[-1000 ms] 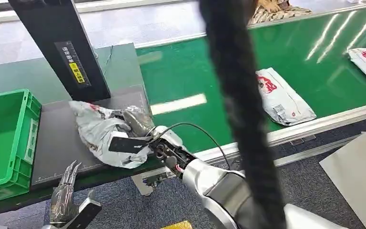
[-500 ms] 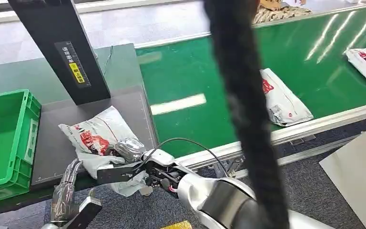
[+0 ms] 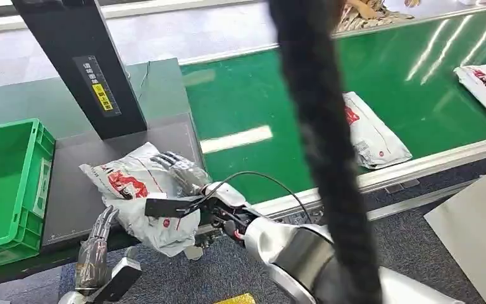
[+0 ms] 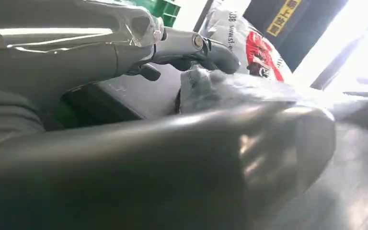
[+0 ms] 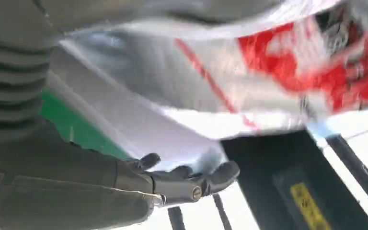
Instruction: Moved the parcel from conveyor to table for the left to box.
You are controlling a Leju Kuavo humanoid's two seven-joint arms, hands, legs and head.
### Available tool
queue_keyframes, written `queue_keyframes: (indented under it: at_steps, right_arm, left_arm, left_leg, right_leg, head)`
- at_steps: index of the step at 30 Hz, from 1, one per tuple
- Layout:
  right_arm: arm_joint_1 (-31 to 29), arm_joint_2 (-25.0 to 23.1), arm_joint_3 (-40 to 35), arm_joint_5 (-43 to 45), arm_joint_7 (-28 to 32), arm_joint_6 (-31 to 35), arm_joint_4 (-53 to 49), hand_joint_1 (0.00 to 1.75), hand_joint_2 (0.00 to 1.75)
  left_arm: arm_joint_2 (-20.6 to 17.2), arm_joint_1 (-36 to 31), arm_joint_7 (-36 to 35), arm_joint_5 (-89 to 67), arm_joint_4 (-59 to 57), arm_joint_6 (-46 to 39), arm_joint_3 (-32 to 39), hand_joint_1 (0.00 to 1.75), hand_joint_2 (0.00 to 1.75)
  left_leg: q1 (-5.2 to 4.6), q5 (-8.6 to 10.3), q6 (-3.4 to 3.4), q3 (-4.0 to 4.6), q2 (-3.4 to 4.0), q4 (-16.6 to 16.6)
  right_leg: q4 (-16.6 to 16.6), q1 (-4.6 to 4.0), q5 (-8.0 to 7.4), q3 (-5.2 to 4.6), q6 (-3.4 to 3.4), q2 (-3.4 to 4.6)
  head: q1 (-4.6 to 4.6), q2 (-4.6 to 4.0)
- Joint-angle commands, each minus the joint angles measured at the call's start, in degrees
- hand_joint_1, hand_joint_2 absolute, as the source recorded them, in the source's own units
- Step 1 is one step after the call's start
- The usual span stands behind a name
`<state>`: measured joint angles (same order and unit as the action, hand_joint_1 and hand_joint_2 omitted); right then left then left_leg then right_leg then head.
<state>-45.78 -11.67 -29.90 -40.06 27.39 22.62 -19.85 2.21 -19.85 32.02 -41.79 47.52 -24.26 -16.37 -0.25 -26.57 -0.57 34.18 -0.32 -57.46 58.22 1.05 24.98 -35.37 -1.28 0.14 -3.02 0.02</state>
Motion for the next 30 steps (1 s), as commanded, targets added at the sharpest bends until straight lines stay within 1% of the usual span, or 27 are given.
queue_keyframes:
  at_steps: [1,3,6,8,10,11,13,14,15,16,17,18,19,21,22,23,24,26,27,28,30]
  right_arm:
    - [-5.4,4.6,6.8,2.9,5.6,1.3,-1.6,0.0,0.0]
    - [-5.5,5.8,9.0,4.7,7.5,2.5,-3.9,0.0,0.0]
    - [-5.0,8.2,10.9,5.8,7.7,2.4,-6.8,0.0,0.0]
    - [-5.3,9.8,11.2,5.6,7.3,0.7,-7.2,0.0,0.0]
    - [-5.5,11.0,11.7,5.8,7.3,0.5,-7.1,0.0,0.0]
    - [-5.3,11.1,12.7,6.0,6.9,2.4,-6.9,0.0,0.0]
    - [-5.7,12.2,12.9,5.2,4.6,2.2,-4.7,0.0,0.0]
    - [-6.0,12.8,12.4,3.5,2.9,4.2,-3.0,0.0,0.0]
    - [-6.5,13.6,11.8,1.8,-1.5,3.3,-0.6,0.0,0.0]
    - [-6.2,14.2,12.1,1.9,-0.9,3.3,-0.4,0.0,0.0]
    - [-6.4,14.5,12.1,1.5,-2.1,2.7,0.9,0.0,0.0]
    - [-7.0,16.0,9.1,-3.9,-10.6,3.8,3.6,0.0,0.0]
    - [-6.7,16.8,9.3,-4.1,-10.8,2.9,3.9,0.0,0.0]
    - [-7.2,18.1,7.4,-7.5,-16.6,1.9,6.2,0.0,0.0]
    - [-7.0,18.9,7.9,-7.3,-17.7,0.1,6.1,0.0,0.0]
    - [-7.0,19.5,7.5,-8.3,-18.8,0.1,6.4,0.0,0.0]
    - [-6.9,20.2,6.8,-9.6,-21.3,-0.7,6.8,0.0,0.0]
    - [-6.4,20.8,7.7,-9.0,-20.8,-1.8,6.8,0.0,0.0]
    - [-6.0,21.3,7.0,-10.3,-22.0,-1.3,6.7,0.0,0.0]
    - [-5.5,21.5,7.4,-10.0,-21.8,-1.4,6.7,0.0,0.0]
    - [-4.7,21.7,7.8,-10.2,-21.4,-1.9,6.7,0.0,0.0]
  left_arm:
    - [-0.3,-3.0,1.8,1.7,-6.2,-1.6,1.2,0.0,0.0]
    - [-0.8,-2.8,2.0,2.3,-6.2,-1.7,1.2,0.0,0.0]
    - [-1.3,-1.8,1.9,2.9,-4.9,-1.5,1.0,0.0,0.0]
    - [-1.7,-1.1,1.9,3.3,-4.1,-1.3,0.9,0.0,0.0]
    - [-1.8,-0.8,2.3,3.5,-4.0,-1.3,0.8,0.0,0.0]
    - [-1.9,-0.8,2.5,3.6,-4.1,-1.2,0.5,0.0,0.0]
    - [-2.0,-0.8,3.1,3.9,-4.4,-1.6,0.1,0.0,0.0]
    - [-2.0,-1.1,3.3,4.2,-4.9,-1.8,-0.3,0.0,0.0]
    - [-2.1,-1.4,3.7,4.2,-5.1,-2.0,-0.9,0.0,0.0]
    - [-2.0,-1.6,3.6,4.2,-5.2,-2.0,-1.0,0.0,0.0]
    - [-2.1,-1.8,3.6,4.0,-5.2,-2.1,-1.5,0.0,0.0]
    - [-2.5,-2.8,3.1,2.9,-5.6,-2.9,-2.9,0.0,0.0]
    - [-2.6,-3.3,2.7,2.7,-5.6,-2.6,-3.3,0.0,0.0]
    - [-3.4,-4.1,2.1,1.4,-5.2,-3.0,-4.5,0.0,0.0]
    - [-4.0,-4.6,1.6,0.9,-4.8,-2.8,-5.3,0.0,0.0]
    - [-4.5,-4.9,1.3,0.7,-4.5,-2.5,-5.7,0.0,0.0]
    - [-5.5,-5.3,0.7,-0.3,-4.3,-2.6,-6.7,0.0,0.0]
    - [-6.3,-5.7,0.3,-0.5,-3.8,-2.4,-7.2,0.0,0.0]
    - [-6.9,-6.1,0.0,-1.4,-3.5,-2.8,-8.0,0.0,0.0]
    - [-7.2,-6.5,-0.3,-1.9,-3.1,-2.9,-8.3,0.0,0.0]
    - [-8.0,-8.1,-2.8,-5.1,-2.7,-2.7,-10.6,0.0,0.0]
  left_leg:
    - [0.0,0.02,0.05,0.05,-0.08,0.0]
    - [0.03,0.02,0.08,0.06,-0.08,0.0]
    - [0.03,0.03,0.06,0.08,-0.09,0.0]
    - [0.01,0.03,0.04,0.07,-0.09,0.0]
    - [0.0,0.02,0.04,0.06,-0.08,0.0]
    - [0.03,0.03,0.07,0.05,-0.12,0.0]
    - [0.01,0.01,0.06,0.03,-0.07,0.0]
    - [0.03,0.01,0.08,0.02,-0.07,0.0]
    - [0.03,0.01,0.08,0.02,-0.09,0.0]
    - [0.02,0.01,0.06,0.02,-0.15,0.0]
    - [0.01,0.01,0.05,0.02,-0.15,0.0]
    - [0.02,0.02,0.07,0.0,-0.14,0.0]
    - [0.02,0.01,0.06,0.01,-0.15,0.0]
    - [0.04,0.03,0.06,0.05,-0.27,0.0]
    - [0.04,0.02,0.06,0.05,-0.18,0.0]
    - [0.05,0.04,0.07,0.08,-0.26,0.0]
    - [0.05,0.03,0.07,0.08,-0.2,0.0]
    - [0.06,0.02,0.09,0.08,-0.15,0.0]
    - [0.03,0.02,0.08,0.08,-0.2,0.0]
    - [0.04,0.01,0.06,0.09,-0.17,0.0]
    - [0.06,0.01,0.09,0.07,-0.18,0.0]
  right_leg:
    - [0.0,0.0,0.02,-0.03,0.05,-0.1]
    - [0.0,-0.04,0.0,-0.02,0.08,-0.12]
    - [0.0,-0.04,-0.01,-0.03,0.07,-0.12]
    - [0.0,-0.02,0.0,-0.02,0.03,-0.12]
    - [0.0,0.0,0.01,0.0,0.04,-0.11]
    - [0.0,-0.04,-0.01,0.04,0.07,-0.16]
    - [0.0,-0.02,0.01,0.05,0.05,-0.11]
    - [-0.1,-0.04,0.0,0.07,0.08,-0.11]
    - [-0.1,-0.04,0.01,0.06,0.08,-0.13]
    - [0.0,-0.03,0.03,0.08,0.06,-0.17]
    - [0.0,-0.02,0.03,0.06,0.05,-0.18]
    - [-0.1,-0.03,0.02,0.09,0.07,-0.18]
    - [0.0,-0.03,0.02,0.08,0.06,-0.18]
    - [0.0,-0.05,0.03,0.08,0.06,-0.29]
    - [0.0,-0.05,0.01,0.05,0.06,-0.2]
    - [0.0,-0.06,0.01,0.07,0.07,-0.3]
    - [0.0,-0.06,0.01,0.03,0.07,-0.23]
    - [0.0,-0.07,-0.01,0.04,0.09,-0.18]
    - [0.0,-0.04,0.01,0.03,0.07,-0.21]
    - [0.0,-0.05,0.01,0.01,0.05,-0.17]
    - [0.0,-0.07,0.01,0.05,0.08,-0.2]
  head:
    - [0.02,0.0]
    - [0.0,0.0]
    - [0.0,0.0]
    - [0.0,0.0]
    - [0.0,0.0]
    - [0.0,0.0]
    - [0.0,0.0]
    - [0.0,0.0]
    - [0.0,0.0]
    - [0.0,0.0]
    - [0.0,0.0]
    - [0.0,0.0]
    - [0.0,0.0]
    - [0.0,0.0]
    - [0.0,0.0]
    - [0.0,0.0]
    - [0.0,0.0]
    - [0.0,0.0]
    - [0.0,0.0]
    - [0.0,0.0]
    - [0.0,0.0]
